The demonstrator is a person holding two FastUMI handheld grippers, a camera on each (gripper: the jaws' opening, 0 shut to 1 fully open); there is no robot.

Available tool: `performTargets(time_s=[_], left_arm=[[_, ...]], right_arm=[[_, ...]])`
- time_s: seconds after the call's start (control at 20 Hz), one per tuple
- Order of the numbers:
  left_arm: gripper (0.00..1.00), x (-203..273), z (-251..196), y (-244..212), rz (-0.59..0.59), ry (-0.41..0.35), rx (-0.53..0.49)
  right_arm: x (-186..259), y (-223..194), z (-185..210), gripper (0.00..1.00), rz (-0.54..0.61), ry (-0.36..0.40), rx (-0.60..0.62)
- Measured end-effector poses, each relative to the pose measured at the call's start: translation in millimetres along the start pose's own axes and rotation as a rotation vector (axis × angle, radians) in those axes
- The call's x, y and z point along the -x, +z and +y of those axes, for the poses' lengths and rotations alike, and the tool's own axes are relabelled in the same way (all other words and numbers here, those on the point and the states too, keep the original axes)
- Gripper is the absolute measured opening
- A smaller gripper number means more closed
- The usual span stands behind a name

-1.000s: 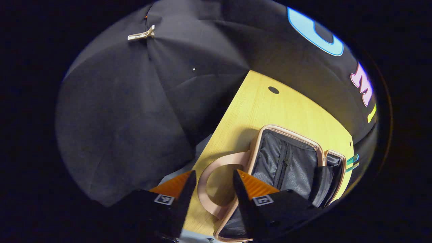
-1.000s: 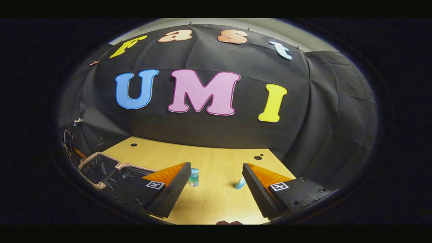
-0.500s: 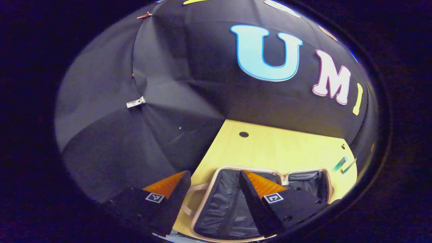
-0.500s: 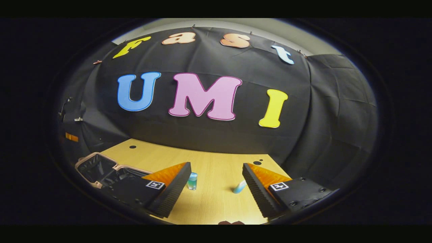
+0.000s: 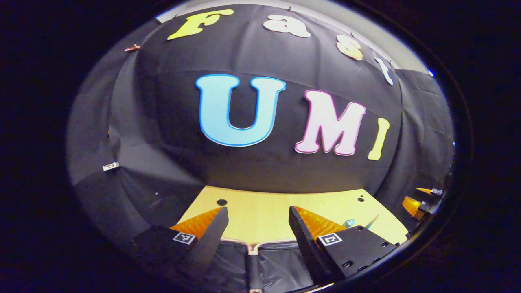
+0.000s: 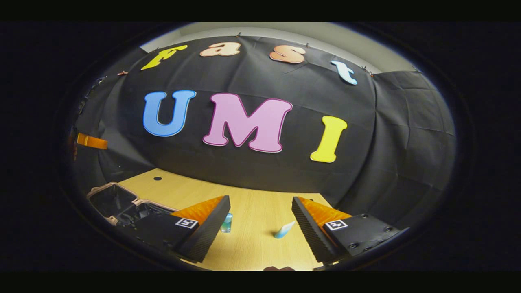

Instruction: First open the suitcase, pack the skin care products into it, and then close the suitcase.

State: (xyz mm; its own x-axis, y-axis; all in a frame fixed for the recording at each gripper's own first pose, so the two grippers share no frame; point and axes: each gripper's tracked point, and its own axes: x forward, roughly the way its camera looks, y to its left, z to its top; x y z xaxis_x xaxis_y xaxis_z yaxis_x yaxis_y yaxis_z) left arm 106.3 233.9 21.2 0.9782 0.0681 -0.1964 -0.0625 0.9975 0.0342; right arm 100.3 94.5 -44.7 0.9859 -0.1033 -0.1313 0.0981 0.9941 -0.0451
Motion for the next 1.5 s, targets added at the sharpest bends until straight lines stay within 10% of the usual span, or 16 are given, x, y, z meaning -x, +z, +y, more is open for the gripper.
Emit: performTargets(time_s=[0.3,1.5], left_arm=[[0.97,-26,-161,-16,-0.056,-0.318,0.002],[0.97,-173,-252,-264,0.436,-0.332,-0.161]], right_arm=[[-10,-7,-6,0.97,0.014,0.038,-0.002],[-88,-92,-82,0.97,0.197,0.100,0.007]])
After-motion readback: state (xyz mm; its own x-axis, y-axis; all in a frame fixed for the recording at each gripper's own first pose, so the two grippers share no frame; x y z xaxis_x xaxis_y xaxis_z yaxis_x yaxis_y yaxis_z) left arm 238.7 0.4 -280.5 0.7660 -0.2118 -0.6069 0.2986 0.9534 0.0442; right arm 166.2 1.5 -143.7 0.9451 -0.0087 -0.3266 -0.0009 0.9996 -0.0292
